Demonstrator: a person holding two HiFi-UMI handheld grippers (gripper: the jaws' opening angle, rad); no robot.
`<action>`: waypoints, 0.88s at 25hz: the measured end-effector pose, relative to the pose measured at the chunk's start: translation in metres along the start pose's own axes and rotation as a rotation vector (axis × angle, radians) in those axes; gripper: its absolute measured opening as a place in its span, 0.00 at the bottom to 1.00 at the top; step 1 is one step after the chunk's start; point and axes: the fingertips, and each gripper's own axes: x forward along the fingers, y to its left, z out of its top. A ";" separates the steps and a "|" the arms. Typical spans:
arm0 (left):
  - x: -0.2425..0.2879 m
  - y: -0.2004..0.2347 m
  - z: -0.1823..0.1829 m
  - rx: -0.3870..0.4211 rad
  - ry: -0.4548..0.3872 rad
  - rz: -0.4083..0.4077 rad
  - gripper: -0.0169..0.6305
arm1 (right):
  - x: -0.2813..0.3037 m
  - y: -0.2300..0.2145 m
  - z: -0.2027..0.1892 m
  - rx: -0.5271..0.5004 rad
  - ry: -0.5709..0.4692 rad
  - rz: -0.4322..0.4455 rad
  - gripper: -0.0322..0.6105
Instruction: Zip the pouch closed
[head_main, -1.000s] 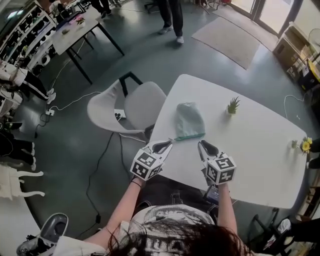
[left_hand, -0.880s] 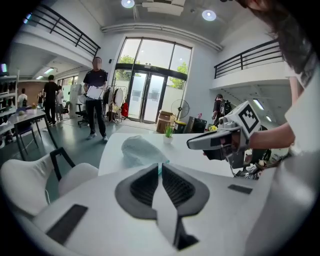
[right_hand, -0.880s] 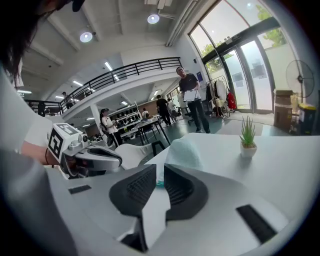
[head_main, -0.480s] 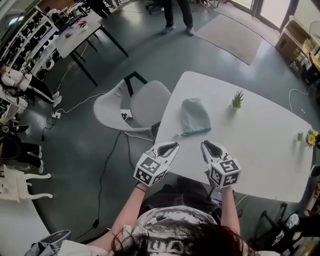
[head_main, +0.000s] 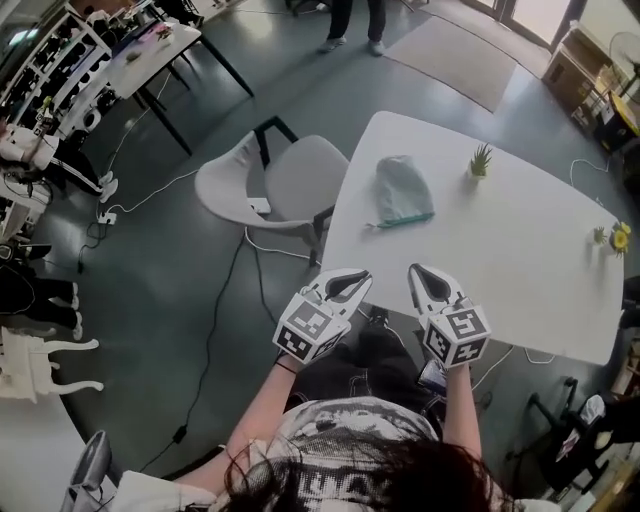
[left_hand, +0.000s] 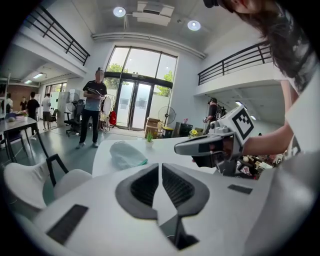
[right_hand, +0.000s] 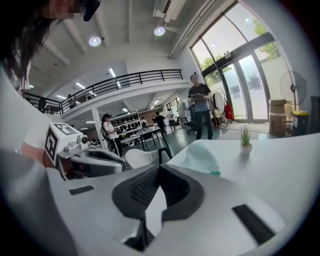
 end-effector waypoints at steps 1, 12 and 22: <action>-0.005 -0.003 -0.001 0.001 -0.007 -0.002 0.05 | -0.006 0.004 -0.002 -0.004 -0.001 -0.006 0.05; -0.032 -0.058 -0.008 0.068 -0.042 -0.072 0.05 | -0.063 0.027 -0.022 -0.047 -0.017 -0.072 0.05; -0.038 -0.075 -0.005 0.089 -0.071 -0.097 0.05 | -0.085 0.033 -0.023 -0.054 -0.035 -0.075 0.05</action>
